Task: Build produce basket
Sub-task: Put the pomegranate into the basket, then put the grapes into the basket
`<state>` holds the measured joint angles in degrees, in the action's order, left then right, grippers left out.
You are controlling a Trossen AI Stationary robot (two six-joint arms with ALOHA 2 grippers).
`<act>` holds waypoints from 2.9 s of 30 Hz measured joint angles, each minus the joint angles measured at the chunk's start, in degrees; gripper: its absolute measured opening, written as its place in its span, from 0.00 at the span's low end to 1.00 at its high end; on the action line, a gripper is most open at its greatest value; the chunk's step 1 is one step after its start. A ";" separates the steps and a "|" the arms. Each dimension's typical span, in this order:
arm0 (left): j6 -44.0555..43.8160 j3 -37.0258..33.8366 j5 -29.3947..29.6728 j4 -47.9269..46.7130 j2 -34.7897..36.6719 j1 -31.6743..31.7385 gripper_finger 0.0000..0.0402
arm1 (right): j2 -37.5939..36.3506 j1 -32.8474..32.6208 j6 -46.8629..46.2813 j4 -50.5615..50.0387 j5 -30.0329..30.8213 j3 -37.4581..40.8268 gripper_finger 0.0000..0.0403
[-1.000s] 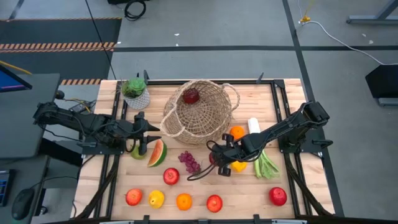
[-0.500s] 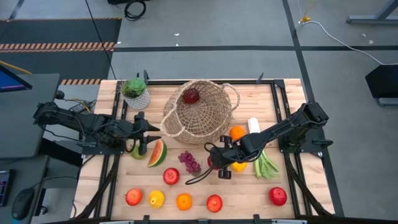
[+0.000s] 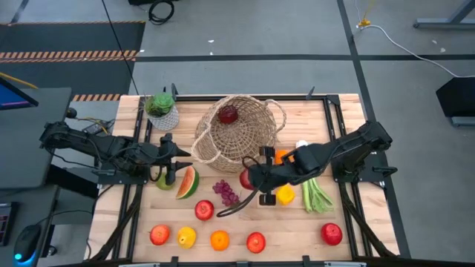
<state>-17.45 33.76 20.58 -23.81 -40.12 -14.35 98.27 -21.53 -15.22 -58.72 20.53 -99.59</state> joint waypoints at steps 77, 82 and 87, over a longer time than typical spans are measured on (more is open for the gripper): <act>0.47 0.00 0.87 -0.46 0.00 0.00 0.41 | -0.27 9.27 14.60 16.52 -2.92 -0.48 0.46; 0.20 0.00 1.92 -0.05 0.00 0.02 0.41 | 3.30 3.73 12.30 15.58 -3.38 -0.48 0.46; -1.64 0.00 1.90 0.06 0.00 -0.02 0.41 | 8.02 -0.73 9.94 15.17 -3.78 -0.46 0.46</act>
<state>-19.10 33.75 22.48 -23.75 -40.12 -14.37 106.29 -22.27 -5.28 -43.54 16.75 -100.05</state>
